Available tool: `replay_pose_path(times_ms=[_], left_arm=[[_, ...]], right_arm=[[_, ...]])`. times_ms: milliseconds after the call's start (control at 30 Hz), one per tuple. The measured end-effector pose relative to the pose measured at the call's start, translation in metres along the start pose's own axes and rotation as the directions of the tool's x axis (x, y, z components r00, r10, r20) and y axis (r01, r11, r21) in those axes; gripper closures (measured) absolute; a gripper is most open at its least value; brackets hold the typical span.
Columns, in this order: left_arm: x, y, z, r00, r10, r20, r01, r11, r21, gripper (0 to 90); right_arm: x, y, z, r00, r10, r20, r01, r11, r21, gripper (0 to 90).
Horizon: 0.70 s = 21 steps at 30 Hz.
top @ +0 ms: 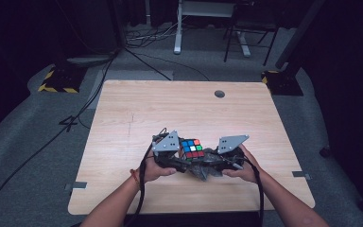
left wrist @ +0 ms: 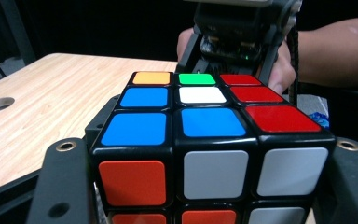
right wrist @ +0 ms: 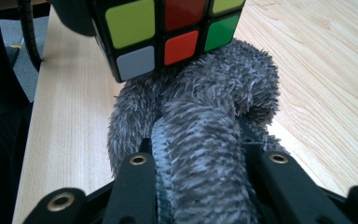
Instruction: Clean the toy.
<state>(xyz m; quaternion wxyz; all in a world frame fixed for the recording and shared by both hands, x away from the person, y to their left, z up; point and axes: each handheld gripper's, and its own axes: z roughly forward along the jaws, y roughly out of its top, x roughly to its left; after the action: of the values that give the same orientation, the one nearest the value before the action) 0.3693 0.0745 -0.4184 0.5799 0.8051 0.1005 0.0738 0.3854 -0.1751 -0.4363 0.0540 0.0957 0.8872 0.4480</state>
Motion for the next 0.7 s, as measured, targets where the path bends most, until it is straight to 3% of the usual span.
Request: replay_pose_path(times_ms=[200, 433, 533, 700], left_arm=[[0.005, -0.002, -0.005, 0.9999, -0.010, -0.010, 0.010, 0.9999, -0.008, 33.6], [0.010, -0.005, -0.006, 0.9995, -0.019, -0.025, 0.020, 0.9998, 0.009, 33.6], [0.010, -0.005, -0.005, 0.9996, -0.016, -0.025, 0.016, 0.9998, 0.010, 33.6], [0.008, -0.004, -0.004, 0.9997, -0.011, -0.021, 0.011, 0.9999, 0.006, 33.6]], right_arm=[[-0.006, 0.002, -0.021, 0.9984, 0.016, 0.053, -0.012, 0.9977, -0.067, 69.1], [-0.008, 0.008, -0.055, 0.9957, 0.027, 0.089, -0.009, 0.9814, -0.192, 69.1], [-0.005, 0.011, -0.059, 0.9972, 0.010, 0.074, 0.006, 0.9772, -0.212, 69.1], [0.004, 0.013, -0.049, 0.9984, -0.037, 0.043, 0.044, 0.9818, -0.185, 69.1]])
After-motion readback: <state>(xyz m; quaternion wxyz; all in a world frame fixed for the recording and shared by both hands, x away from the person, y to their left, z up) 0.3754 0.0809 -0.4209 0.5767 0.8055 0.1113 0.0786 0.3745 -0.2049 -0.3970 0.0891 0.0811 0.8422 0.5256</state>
